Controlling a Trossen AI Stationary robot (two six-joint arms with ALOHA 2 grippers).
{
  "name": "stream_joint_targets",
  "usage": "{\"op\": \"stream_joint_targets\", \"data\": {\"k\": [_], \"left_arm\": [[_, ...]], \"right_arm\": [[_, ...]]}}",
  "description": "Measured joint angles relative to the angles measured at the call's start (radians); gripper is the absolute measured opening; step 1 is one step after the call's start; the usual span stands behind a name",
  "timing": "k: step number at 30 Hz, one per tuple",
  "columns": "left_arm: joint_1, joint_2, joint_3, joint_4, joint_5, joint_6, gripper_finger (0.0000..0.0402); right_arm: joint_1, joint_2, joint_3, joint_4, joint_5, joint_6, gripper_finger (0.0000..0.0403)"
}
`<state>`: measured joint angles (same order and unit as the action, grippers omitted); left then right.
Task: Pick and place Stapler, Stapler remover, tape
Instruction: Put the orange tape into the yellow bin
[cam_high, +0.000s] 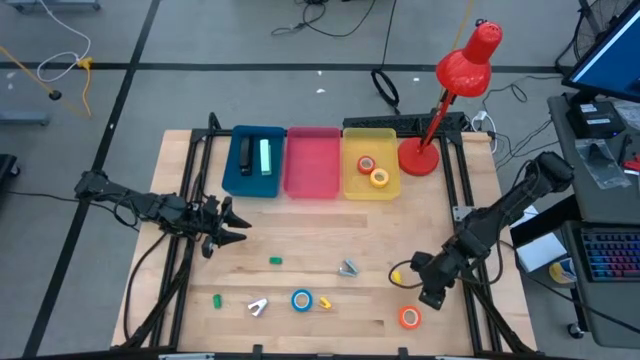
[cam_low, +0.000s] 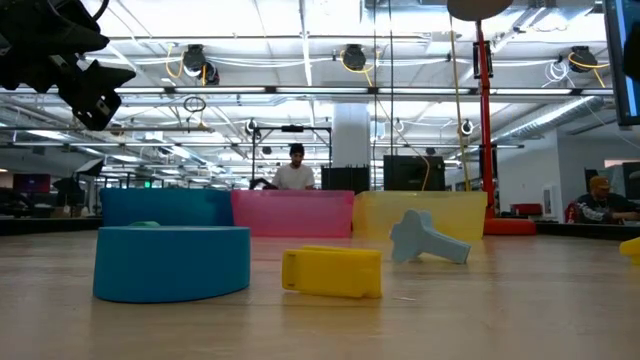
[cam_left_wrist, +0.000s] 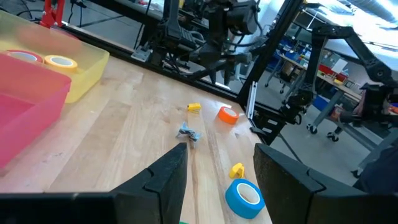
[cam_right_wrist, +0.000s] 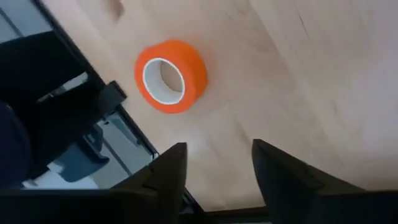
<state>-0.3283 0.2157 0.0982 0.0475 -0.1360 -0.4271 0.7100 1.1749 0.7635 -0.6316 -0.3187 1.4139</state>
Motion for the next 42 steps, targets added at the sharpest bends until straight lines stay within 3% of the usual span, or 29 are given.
{"op": "stream_joint_targets", "data": {"k": [6,13,28,33,38,42], "left_arm": [[0.000,0.000,0.000,0.000,0.000,0.000,0.0186],[0.000,0.000,0.000,0.000,0.000,0.000,0.0186],[0.000,0.000,0.000,0.000,0.000,0.003,0.0186],[0.000,0.000,0.000,0.000,0.004,0.002,0.0186],[0.000,0.000,0.000,0.000,0.013,0.000,0.0186],[0.000,0.000,0.000,0.000,0.013,0.000,0.0186]], "right_arm": [[0.014,-0.001,-0.084,0.159,-0.050,0.096,0.0227],[0.014,-0.001,-0.186,0.375,-0.048,0.217,0.0236],[0.014,0.000,-0.213,0.397,-0.044,0.295,0.0228],[0.014,0.000,-0.213,0.412,0.018,0.313,0.0227],[0.082,-0.001,-0.212,0.444,0.203,0.414,0.0230],[0.140,0.015,-0.186,0.422,0.283,0.463,0.0229]]}}
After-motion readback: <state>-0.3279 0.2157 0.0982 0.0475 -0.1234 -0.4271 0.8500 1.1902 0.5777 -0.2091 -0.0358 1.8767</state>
